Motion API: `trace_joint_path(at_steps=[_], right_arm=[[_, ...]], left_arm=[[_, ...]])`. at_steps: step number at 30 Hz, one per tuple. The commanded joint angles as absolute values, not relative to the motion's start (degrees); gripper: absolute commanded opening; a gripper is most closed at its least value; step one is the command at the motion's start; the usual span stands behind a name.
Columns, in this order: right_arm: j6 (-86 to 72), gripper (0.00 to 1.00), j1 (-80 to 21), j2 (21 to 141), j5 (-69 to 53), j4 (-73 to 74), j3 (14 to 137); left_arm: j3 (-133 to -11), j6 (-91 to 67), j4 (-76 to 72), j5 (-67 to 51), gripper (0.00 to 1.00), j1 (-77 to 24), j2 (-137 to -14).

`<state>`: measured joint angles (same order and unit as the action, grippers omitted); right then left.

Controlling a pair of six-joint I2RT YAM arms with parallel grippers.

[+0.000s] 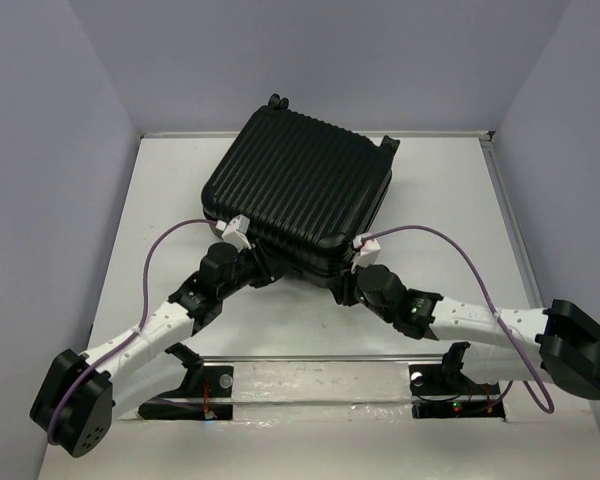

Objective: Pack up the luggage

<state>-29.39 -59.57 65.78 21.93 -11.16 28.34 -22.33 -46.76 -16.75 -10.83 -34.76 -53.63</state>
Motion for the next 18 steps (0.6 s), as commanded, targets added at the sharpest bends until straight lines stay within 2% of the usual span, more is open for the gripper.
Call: trace_joint_path(at_steps=[1, 2, 3, 6, 9, 12, 18], right_arm=[[-27.77, 0.34, -59.41, 67.50, 24.08, -19.07, 31.38], [-27.86, 0.30, -59.41, 67.76, 24.17, -20.20, 31.29], [-28.04, 0.20, -59.41, 68.02, 24.43, -20.56, 31.12], [-28.56, 0.07, -59.41, 67.68, 24.52, -22.49, 30.59], [-29.18, 0.07, -60.20, 66.71, 23.03, -23.73, 29.27], [-28.04, 0.07, -64.85, 68.72, 24.86, -18.30, 33.03], [-25.05, 0.07, -73.29, 82.16, 27.51, -8.71, 49.11]], left_arm=[[-21.80, -45.70, -21.88, -11.51, 0.37, -34.72, -54.40], [-22.06, -45.70, -22.06, -11.51, 0.37, -34.72, -54.84], [-22.32, -45.79, -22.58, -11.51, 0.36, -34.80, -55.10], [-22.85, -45.88, -23.55, -11.51, 0.35, -34.89, -56.85], [-24.08, -46.05, -25.66, -11.69, 0.34, -35.16, -60.11], [-26.54, -46.32, -28.20, -12.30, 0.32, -35.33, -64.50], [-33.30, -47.55, -31.11, -11.78, 0.29, -39.02, -71.71]])
